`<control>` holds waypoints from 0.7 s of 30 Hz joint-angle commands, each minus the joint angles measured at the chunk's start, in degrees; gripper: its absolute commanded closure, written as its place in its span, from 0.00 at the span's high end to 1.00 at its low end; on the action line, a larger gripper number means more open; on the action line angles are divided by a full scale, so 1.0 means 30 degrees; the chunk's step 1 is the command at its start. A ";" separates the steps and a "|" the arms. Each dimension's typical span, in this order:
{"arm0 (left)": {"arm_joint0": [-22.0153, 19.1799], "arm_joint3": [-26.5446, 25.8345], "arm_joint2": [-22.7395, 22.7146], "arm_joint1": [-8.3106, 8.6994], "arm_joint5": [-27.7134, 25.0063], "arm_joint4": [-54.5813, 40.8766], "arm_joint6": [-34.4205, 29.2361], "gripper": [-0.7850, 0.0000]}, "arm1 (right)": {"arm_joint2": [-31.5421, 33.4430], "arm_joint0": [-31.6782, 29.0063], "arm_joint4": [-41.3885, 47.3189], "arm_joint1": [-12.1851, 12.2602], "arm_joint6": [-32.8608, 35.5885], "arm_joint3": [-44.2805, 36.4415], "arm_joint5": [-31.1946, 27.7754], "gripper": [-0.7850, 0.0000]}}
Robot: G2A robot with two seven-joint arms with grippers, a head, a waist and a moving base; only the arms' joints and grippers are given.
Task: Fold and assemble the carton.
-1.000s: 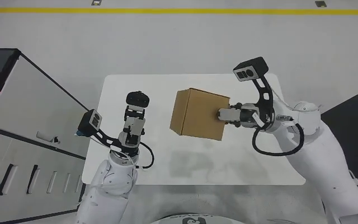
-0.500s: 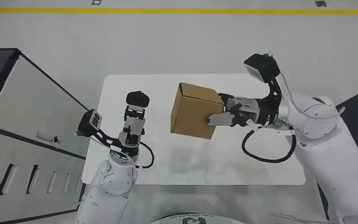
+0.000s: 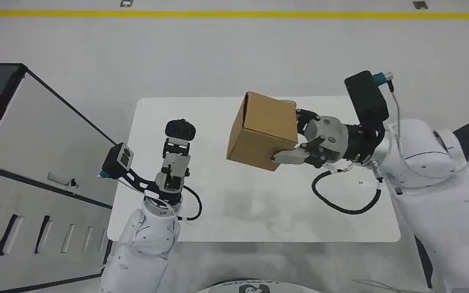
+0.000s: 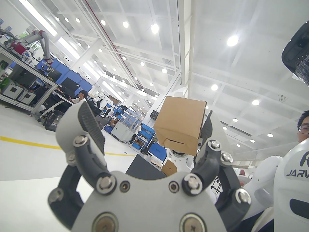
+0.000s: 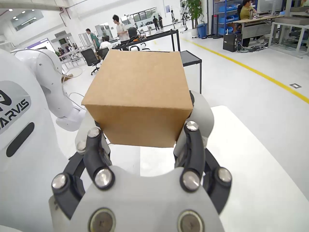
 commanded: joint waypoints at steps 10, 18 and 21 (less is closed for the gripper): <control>0.0000 0.0000 0.0000 0.0000 0.0000 0.0000 0.0000 1.00 | 0.2239 0.0243 -1.1285 0.0014 -0.2541 -0.2429 -0.3384 0.00; 0.0000 0.0000 0.0000 0.0000 0.0000 0.0000 0.0000 1.00 | 0.3283 -0.0995 -1.8718 -0.0181 -0.7682 -0.3639 -0.4780 0.00; 0.0000 0.0000 0.0000 0.0000 0.0000 0.0000 0.0000 1.00 | 0.3283 -0.0995 -1.8718 -0.0181 -0.7682 -0.3639 -0.4780 0.00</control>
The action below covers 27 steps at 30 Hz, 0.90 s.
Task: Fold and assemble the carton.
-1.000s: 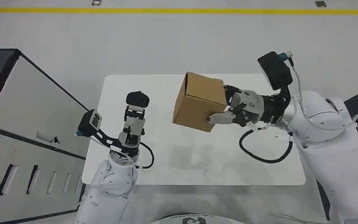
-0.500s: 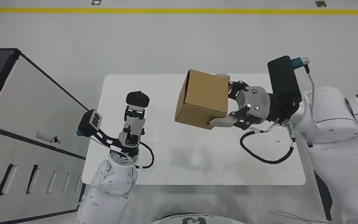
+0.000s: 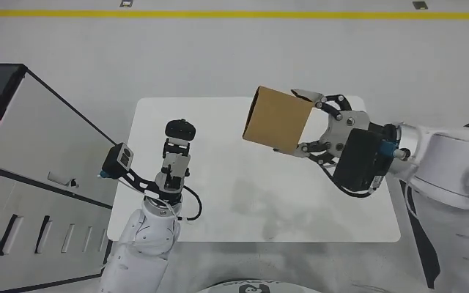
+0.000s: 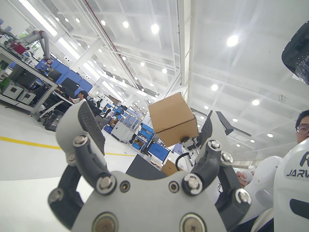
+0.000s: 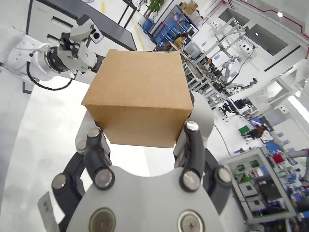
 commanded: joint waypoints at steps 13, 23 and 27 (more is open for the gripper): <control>0.0000 0.0000 0.0000 0.0000 0.0000 0.0000 0.0000 1.00 | 0.0306 0.1180 -0.9781 0.0140 -0.4182 -0.1210 -0.1839 0.00; 0.0000 0.0000 0.0000 0.0000 0.0000 0.0000 0.0000 1.00 | 0.0263 -0.0264 -2.1759 0.0767 -1.4265 -0.1210 0.2218 0.00; 0.0000 0.0000 0.0000 0.0000 0.0000 0.0000 0.0000 1.00 | 0.0396 -0.1105 -2.4009 0.1007 -1.7183 -0.1210 0.3754 0.00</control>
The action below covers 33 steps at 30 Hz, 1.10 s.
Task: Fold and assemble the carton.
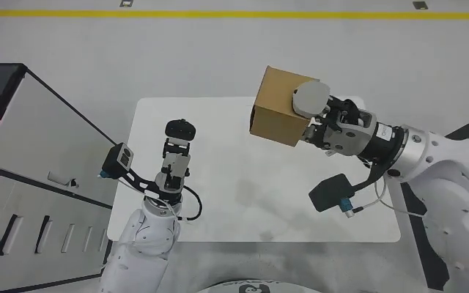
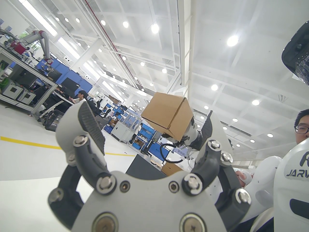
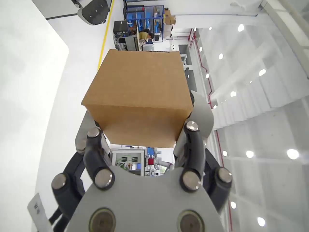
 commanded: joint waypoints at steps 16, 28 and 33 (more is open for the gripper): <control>0.0000 0.0000 0.0000 0.0000 0.0000 0.0000 0.0000 1.00 | -0.0298 0.0025 -0.4057 0.0330 -0.3699 0.0000 0.3069 0.00; 0.0000 0.0000 0.0000 0.0000 0.0000 0.0000 0.0000 1.00 | 0.0371 -0.0078 -0.8404 0.0704 -0.7253 0.0000 0.8761 0.00; 0.0000 0.0000 0.0000 0.0000 0.0000 0.0000 0.0000 1.00 | 0.0507 0.0010 -0.8958 0.0718 -0.7194 0.0000 1.0185 0.00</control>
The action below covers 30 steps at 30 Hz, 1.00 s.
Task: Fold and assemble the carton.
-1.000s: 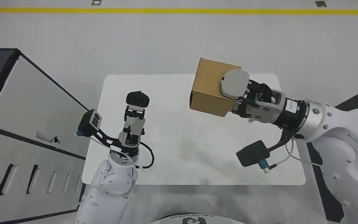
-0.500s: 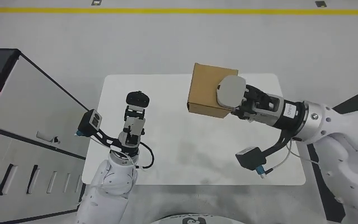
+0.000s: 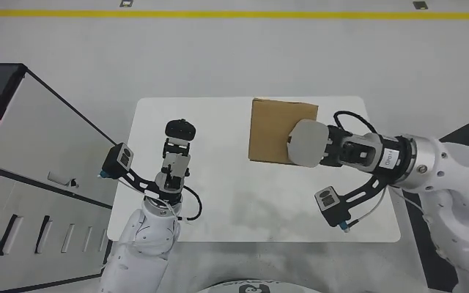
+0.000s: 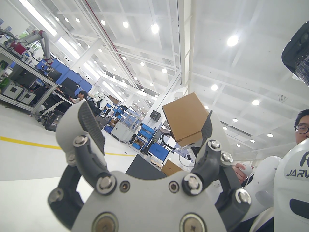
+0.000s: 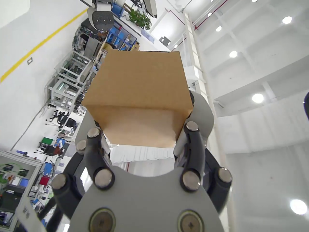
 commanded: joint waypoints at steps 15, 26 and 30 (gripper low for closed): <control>0.0000 0.0000 0.0000 0.0000 0.0000 0.0000 0.0000 1.00 | 0.0189 0.0768 -0.2095 0.0097 -0.1235 0.0000 0.3324 0.00; 0.0000 0.0000 0.0000 0.0000 0.0000 0.0000 0.0000 1.00 | 0.0432 0.1877 -0.3368 0.0135 -0.1881 0.0000 0.7745 0.00; 0.0000 0.0000 0.0000 0.0000 0.0000 0.0000 0.0000 1.00 | 0.0365 0.1929 -0.3418 0.0137 -0.1799 0.0000 0.8080 0.00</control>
